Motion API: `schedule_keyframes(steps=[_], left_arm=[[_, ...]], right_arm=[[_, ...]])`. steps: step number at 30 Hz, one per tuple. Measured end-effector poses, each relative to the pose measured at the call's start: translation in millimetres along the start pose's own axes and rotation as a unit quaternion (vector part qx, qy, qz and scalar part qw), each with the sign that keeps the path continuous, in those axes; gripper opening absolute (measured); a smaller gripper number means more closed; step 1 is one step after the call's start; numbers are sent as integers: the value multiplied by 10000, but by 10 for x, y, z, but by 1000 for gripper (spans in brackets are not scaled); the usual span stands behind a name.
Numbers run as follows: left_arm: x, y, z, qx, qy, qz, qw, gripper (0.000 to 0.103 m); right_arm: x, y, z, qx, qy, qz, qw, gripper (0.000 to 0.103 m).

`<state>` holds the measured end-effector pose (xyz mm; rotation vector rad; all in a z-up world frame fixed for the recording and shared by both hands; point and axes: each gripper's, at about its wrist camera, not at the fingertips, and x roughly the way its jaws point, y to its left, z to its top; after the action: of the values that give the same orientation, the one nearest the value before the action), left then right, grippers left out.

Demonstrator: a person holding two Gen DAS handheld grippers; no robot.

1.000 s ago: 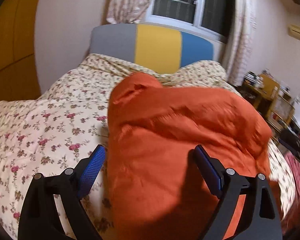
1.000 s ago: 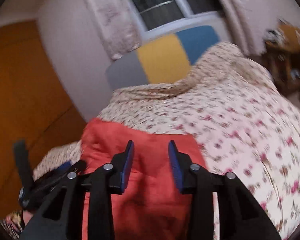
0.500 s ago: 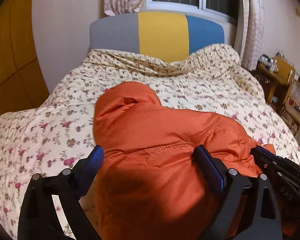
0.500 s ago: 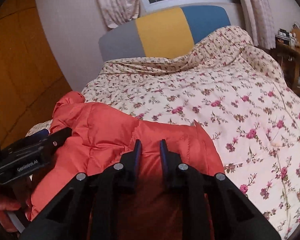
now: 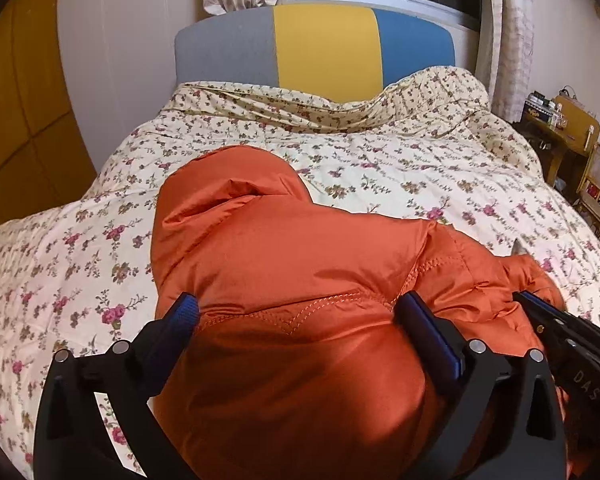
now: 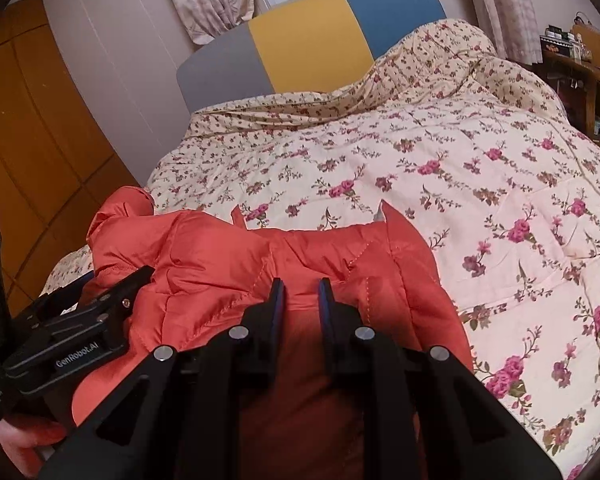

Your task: Fold large clothes

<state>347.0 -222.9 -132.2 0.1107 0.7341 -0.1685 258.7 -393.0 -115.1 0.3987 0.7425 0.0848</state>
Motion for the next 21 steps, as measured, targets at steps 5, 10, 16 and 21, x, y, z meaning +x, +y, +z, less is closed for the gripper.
schedule_keyframes(steps=[5, 10, 16, 21], left_arm=[[129, -13, -27, 35, 101, 82, 9999, 100], [245, -29, -33, 57, 231, 138, 9996, 100], [272, -59, -54, 122, 235, 246, 9993, 100], [138, -74, -93, 172, 76, 336, 9993, 100]], right_arm=[[114, -3, -4, 18, 133, -104, 9999, 16], [247, -79, -6, 171, 279, -3, 9995, 15], [244, -121, -32, 267, 210, 84, 9994, 15], [103, -122, -71, 276, -44, 173, 9995, 16]])
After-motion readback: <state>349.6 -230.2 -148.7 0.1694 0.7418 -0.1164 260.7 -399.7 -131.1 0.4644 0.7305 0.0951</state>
